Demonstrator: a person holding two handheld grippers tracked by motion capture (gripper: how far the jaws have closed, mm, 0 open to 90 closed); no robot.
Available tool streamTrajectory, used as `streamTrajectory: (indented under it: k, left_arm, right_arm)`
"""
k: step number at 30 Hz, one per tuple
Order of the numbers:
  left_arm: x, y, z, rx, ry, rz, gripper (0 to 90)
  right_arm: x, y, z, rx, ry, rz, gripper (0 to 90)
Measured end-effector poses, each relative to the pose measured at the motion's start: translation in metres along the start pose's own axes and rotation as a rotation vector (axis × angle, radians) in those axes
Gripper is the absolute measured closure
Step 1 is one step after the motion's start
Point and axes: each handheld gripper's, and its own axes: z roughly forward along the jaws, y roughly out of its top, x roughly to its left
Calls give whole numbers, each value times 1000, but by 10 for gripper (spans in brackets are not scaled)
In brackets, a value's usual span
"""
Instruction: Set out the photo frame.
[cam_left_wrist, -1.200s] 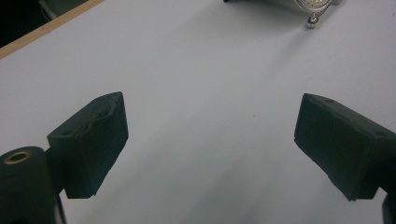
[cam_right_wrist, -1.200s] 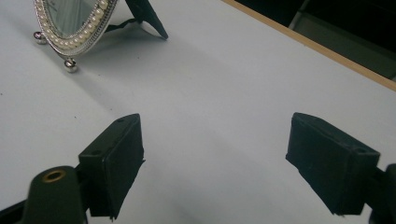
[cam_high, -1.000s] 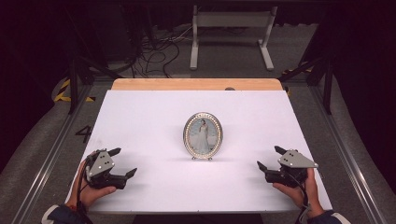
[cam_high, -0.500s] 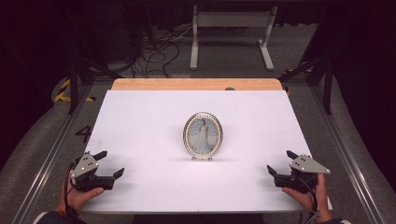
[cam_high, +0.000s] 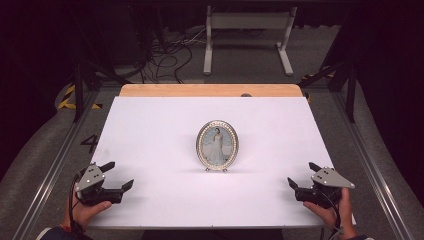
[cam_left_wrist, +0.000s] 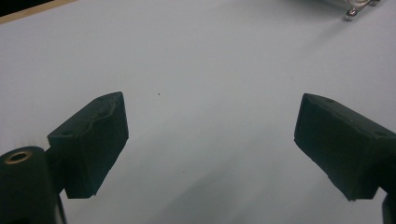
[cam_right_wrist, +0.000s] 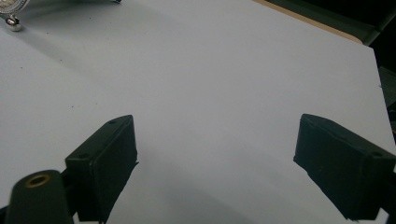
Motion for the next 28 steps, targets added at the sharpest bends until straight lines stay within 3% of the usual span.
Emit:
streamTrajectory:
  k: [7,28]
  left_arm:
    - [-2,1,1,10,19,20,105]
    - [-4,4,7,16,2,17,105]
  right_arm:
    - [2,0,2,8,4,-14,131]
    - [1,-2,1,1,-5,-4,131]
